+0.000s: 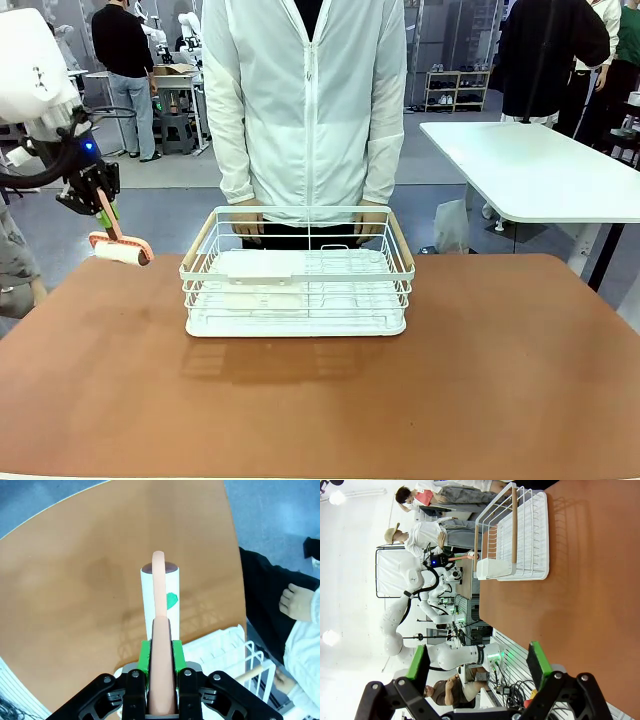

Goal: Clean the table.
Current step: Place the Lint Roller down when the Dish drying rack is positioned in the middle of the table.

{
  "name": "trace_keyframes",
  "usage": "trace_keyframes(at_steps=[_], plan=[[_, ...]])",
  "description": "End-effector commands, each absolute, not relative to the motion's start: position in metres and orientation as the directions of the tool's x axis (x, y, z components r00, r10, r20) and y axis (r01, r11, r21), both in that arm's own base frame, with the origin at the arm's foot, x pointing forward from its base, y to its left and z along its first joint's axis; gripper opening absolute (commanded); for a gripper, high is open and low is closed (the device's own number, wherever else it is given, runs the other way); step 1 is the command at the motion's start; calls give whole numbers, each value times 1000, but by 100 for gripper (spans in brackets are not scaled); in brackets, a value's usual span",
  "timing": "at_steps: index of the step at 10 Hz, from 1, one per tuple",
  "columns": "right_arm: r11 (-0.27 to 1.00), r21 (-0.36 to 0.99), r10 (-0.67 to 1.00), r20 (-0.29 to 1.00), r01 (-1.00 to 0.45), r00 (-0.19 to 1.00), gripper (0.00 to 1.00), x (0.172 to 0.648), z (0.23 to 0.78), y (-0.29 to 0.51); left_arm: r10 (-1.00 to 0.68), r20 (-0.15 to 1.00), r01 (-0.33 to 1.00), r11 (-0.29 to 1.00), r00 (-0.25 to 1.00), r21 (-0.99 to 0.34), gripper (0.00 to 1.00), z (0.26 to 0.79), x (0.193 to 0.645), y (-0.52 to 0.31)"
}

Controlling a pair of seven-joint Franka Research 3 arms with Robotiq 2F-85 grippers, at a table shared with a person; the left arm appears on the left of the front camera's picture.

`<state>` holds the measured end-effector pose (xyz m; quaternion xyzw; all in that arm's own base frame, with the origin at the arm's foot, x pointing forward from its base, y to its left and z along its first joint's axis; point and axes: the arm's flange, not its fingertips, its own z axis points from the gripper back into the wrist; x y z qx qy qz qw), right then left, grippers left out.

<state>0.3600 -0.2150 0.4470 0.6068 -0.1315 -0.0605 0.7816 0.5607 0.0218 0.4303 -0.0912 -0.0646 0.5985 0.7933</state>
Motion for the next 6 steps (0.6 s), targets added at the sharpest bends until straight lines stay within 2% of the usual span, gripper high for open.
trace_keyframes(at_steps=[1, 3, 6], plan=[[253, 965, -256, 140, -74, 957, 100, 359, 449, -215, 968, 54, -921, 248, 243, -299, 21, 406, 555, 28], [253, 965, -256, 140, -74, 957, 100, 359, 449, -215, 964, -25, -914, 241, 264, -326, 21, 389, 552, 31], [253, 965, -256, 140, -74, 957, 100, 359, 449, -215, 971, -40, -919, 209, 235, -335, 21, 362, 548, 37]])
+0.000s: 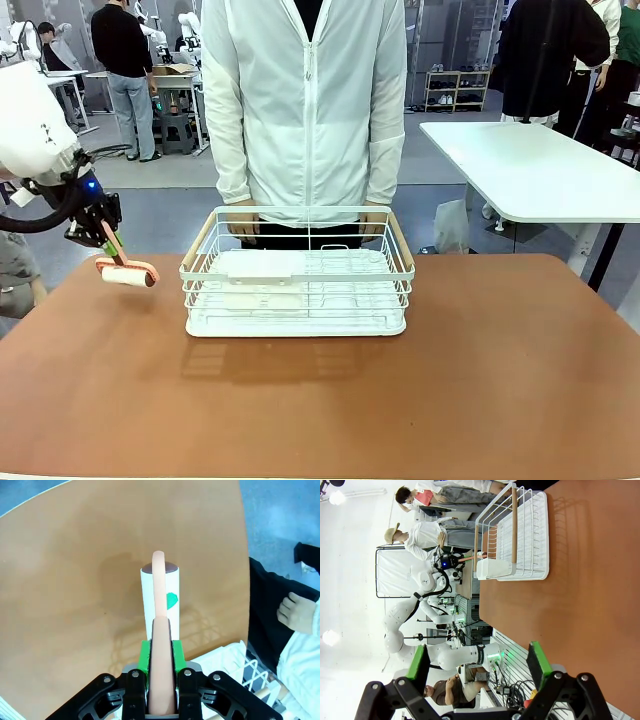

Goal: Clean the table.
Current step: Place the Lint Roller down when the Dish drying rack is positioned in the middle of the table.

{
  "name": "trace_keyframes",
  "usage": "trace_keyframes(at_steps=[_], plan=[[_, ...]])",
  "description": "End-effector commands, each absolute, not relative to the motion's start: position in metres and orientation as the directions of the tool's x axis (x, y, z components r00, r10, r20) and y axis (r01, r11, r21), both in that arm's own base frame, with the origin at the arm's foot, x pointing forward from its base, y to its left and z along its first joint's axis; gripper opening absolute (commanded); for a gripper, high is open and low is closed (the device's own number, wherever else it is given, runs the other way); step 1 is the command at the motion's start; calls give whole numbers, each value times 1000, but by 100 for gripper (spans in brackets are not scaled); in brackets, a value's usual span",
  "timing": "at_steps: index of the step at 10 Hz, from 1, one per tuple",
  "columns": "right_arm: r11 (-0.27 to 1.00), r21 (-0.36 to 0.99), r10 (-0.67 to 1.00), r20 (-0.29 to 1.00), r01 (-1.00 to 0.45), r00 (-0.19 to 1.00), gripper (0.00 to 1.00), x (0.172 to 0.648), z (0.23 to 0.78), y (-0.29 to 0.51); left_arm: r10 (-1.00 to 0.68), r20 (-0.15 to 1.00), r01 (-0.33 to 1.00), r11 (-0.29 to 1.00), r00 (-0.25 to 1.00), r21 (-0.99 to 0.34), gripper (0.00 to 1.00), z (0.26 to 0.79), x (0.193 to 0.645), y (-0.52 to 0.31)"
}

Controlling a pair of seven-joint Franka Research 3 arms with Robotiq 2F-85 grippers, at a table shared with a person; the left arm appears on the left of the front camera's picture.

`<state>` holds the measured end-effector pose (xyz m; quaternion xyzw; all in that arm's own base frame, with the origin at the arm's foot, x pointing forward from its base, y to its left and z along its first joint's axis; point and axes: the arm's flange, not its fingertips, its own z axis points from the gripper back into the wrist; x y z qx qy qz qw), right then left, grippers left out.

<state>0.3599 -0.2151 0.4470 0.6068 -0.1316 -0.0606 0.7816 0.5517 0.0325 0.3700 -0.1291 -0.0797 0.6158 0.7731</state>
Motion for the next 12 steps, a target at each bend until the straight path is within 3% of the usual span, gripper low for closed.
trace_keyframes(at_steps=[1, 3, 10, 11, 12], plan=[[253, 965, -256, 140, -74, 957, 100, 359, 449, -215, 972, -42, -922, 204, 230, -330, 21, 355, 544, 38], [253, 965, -256, 140, -74, 957, 100, 359, 449, -215, 975, -29, -932, 200, 218, -301, 21, 344, 536, 36], [253, 965, -256, 140, -74, 957, 100, 359, 449, -215, 989, 34, -966, 151, 147, -211, 93, 351, 480, 36], [253, 965, -256, 140, -74, 957, 100, 359, 449, -215, 988, 28, -973, 154, 151, -175, 99, 351, 472, 35], [253, 965, -256, 140, -74, 957, 100, 359, 449, -215, 988, 26, -973, 157, 154, -168, 100, 356, 468, 35]])
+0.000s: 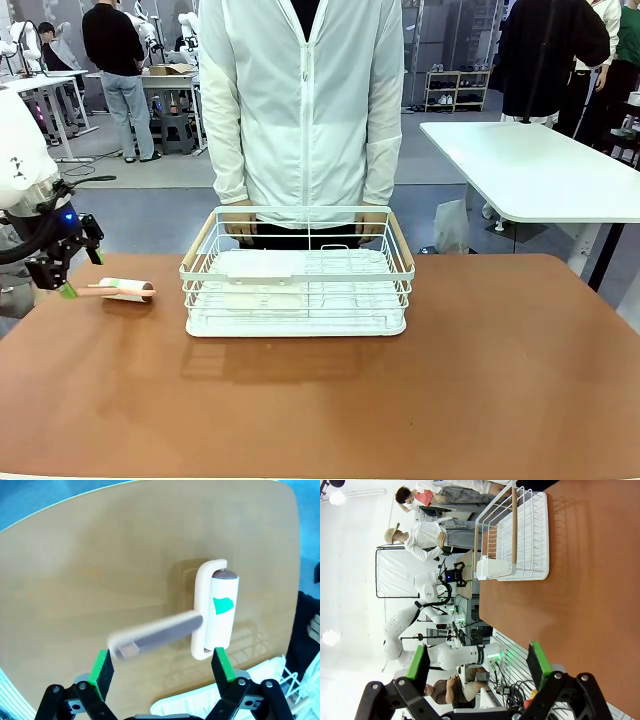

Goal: Clean the table.
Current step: Place the Lint Roller down when the Dish drying rack is positioned in the middle of the table.

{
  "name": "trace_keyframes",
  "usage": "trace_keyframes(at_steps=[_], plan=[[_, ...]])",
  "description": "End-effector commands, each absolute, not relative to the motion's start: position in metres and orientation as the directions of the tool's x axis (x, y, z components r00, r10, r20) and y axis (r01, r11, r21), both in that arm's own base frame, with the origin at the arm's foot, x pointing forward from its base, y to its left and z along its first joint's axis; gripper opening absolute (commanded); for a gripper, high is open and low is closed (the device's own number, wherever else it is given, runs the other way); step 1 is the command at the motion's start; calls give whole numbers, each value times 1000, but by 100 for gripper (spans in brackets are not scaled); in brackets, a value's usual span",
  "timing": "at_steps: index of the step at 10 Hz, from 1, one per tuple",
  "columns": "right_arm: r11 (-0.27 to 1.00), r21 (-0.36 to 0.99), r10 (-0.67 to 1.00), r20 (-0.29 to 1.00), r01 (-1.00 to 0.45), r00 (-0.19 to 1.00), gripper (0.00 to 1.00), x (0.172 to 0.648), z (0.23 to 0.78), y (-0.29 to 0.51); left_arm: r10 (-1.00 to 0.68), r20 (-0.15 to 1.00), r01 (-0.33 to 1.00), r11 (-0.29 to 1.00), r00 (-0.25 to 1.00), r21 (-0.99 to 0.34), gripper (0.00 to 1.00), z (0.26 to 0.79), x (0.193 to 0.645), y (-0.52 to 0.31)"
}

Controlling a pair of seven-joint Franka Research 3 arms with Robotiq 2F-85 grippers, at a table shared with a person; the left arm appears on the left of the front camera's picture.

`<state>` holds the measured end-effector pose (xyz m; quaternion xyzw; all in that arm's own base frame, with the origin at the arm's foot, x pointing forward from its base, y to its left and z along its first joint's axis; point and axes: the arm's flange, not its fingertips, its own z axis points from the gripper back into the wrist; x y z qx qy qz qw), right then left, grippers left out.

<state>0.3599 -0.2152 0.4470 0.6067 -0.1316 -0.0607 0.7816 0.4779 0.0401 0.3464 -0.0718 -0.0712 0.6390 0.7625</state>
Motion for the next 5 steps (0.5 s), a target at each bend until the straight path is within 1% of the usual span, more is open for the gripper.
trace_keyframes(at_steps=[1, 2, 3, 4, 5], plan=[[253, 965, -256, 140, -74, 957, 100, 359, 449, -215, 985, -16, -981, 172, 174, -87, 100, 365, 470, 38], [253, 965, -256, 140, -74, 957, 100, 359, 449, -215, 989, 2, -985, 148, 149, -89, 100, 375, 474, 42], [253, 965, -256, 140, -74, 957, 100, 359, 449, -215, 987, 1, -984, 157, 158, -79, 100, 381, 474, 42], [253, 965, -256, 140, -74, 957, 100, 359, 449, -215, 986, -14, -984, 162, 163, -70, 100, 381, 476, 42], [253, 965, -256, 140, -74, 957, 100, 359, 449, -215, 985, -15, -979, 171, 173, -110, 100, 367, 470, 42]])
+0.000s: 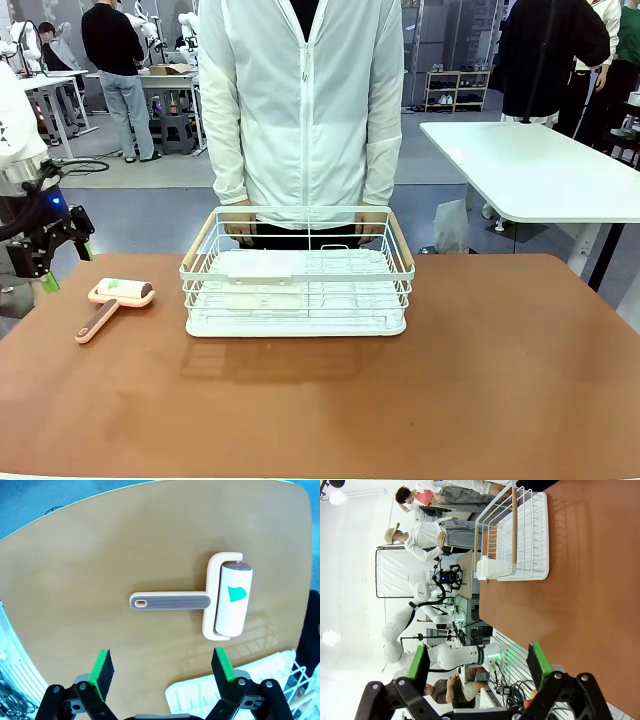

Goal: Clean the table.
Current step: Place the Lint Roller down when the Dish drying rack is positioned in the middle of the table.

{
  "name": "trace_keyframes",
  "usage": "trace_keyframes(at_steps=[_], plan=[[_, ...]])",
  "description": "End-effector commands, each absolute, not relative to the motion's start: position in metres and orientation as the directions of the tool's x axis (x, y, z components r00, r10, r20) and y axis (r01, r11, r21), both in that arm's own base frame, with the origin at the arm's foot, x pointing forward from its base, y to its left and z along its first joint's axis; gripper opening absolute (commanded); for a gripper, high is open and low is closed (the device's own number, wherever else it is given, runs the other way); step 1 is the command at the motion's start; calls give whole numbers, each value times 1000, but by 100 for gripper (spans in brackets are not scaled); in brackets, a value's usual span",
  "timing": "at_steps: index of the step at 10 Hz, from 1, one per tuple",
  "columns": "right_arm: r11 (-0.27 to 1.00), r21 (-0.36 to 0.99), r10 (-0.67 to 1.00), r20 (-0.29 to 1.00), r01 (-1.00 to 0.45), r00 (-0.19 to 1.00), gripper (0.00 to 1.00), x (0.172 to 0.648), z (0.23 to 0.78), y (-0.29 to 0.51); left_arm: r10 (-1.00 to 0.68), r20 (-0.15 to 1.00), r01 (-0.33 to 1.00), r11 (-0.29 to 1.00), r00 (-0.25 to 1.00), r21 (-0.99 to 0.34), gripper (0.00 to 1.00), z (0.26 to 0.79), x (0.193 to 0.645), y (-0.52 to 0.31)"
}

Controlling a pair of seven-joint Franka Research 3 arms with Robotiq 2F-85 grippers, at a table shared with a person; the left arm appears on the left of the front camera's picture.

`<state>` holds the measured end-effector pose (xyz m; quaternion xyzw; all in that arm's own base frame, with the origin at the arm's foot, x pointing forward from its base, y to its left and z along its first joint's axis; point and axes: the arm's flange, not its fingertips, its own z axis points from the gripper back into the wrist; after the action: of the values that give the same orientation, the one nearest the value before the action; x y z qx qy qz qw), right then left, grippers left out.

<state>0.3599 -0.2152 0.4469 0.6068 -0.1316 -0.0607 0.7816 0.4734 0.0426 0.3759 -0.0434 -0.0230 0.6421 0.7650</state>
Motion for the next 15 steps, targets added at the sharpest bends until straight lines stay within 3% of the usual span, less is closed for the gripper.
trace_keyframes(at_steps=[1, 15], plan=[[253, 965, -256, 140, -74, 957, 100, 359, 449, -215, 985, -15, -979, 171, 173, -110, 100, 367, 470, 42], [253, 965, -256, 140, -74, 957, 100, 359, 449, -215, 985, -15, -979, 171, 173, -110, 100, 367, 470, 42]])
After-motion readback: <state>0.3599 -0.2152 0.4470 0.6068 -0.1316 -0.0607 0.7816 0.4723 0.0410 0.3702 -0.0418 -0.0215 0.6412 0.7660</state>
